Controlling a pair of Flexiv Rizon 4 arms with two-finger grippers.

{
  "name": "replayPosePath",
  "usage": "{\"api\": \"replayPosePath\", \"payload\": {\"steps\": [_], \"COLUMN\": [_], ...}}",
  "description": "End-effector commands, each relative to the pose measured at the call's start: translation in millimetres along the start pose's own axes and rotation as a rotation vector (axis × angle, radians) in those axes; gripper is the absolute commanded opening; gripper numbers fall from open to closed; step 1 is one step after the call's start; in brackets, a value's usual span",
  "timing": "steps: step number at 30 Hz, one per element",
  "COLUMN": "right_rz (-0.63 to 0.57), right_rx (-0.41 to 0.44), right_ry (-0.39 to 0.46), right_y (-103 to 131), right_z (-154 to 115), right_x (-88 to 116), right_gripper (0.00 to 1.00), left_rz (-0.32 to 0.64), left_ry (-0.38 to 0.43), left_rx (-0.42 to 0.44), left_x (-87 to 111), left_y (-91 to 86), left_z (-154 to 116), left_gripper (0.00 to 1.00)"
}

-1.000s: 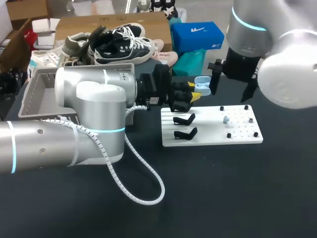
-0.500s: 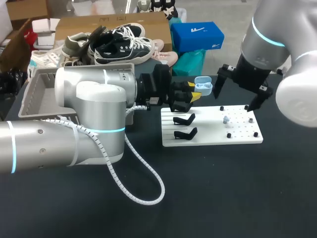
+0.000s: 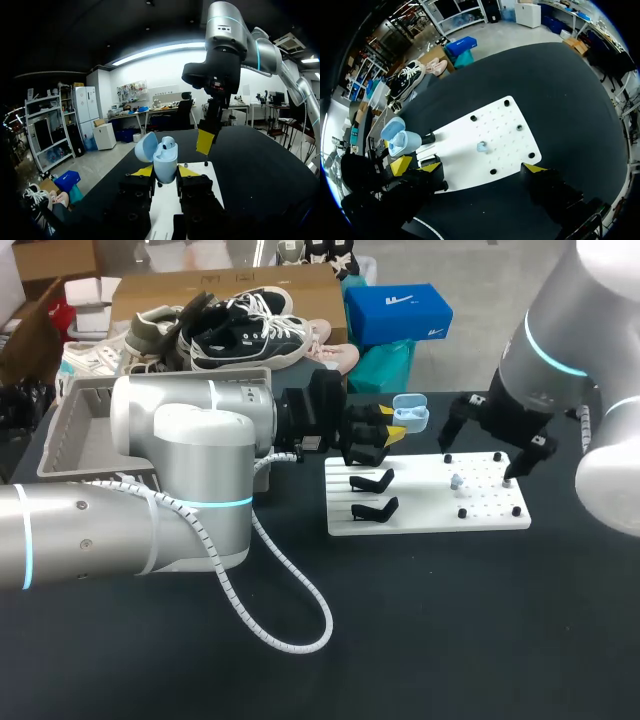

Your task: Pick up each earbud case from the left stands, insert the matching earbuds, close the lid, and place the case in the box.

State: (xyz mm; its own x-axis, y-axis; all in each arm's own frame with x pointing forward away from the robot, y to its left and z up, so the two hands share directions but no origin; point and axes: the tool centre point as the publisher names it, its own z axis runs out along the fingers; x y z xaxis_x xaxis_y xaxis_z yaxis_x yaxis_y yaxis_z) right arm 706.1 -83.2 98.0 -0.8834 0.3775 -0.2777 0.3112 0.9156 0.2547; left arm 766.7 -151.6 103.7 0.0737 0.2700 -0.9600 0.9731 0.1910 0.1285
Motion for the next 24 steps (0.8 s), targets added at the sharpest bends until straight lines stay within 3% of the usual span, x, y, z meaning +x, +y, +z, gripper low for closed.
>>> {"api": "replayPosePath", "payload": {"steps": [1,13,24], "right_rz": [-0.017,0.028,0.049], "right_rx": [0.013,0.084,0.103], "right_ry": [-0.026,-0.016,0.017], "right_y": [6.1,5.5,1.3], "right_z": [15.5,45.1,63.6], "right_x": [1.2,3.5,6.7], "right_gripper": [1.0,1.0,0.84], "left_rz": [0.001,0.001,0.001], "left_ry": [-0.002,-0.002,-0.002], "left_rx": [-0.009,-0.009,-0.009], "left_x": [0.3,0.3,0.3], "left_y": [-2.5,-2.5,-2.5], "left_z": [-0.4,-0.4,-0.4], "left_gripper": [0.0,0.0,0.0]}}
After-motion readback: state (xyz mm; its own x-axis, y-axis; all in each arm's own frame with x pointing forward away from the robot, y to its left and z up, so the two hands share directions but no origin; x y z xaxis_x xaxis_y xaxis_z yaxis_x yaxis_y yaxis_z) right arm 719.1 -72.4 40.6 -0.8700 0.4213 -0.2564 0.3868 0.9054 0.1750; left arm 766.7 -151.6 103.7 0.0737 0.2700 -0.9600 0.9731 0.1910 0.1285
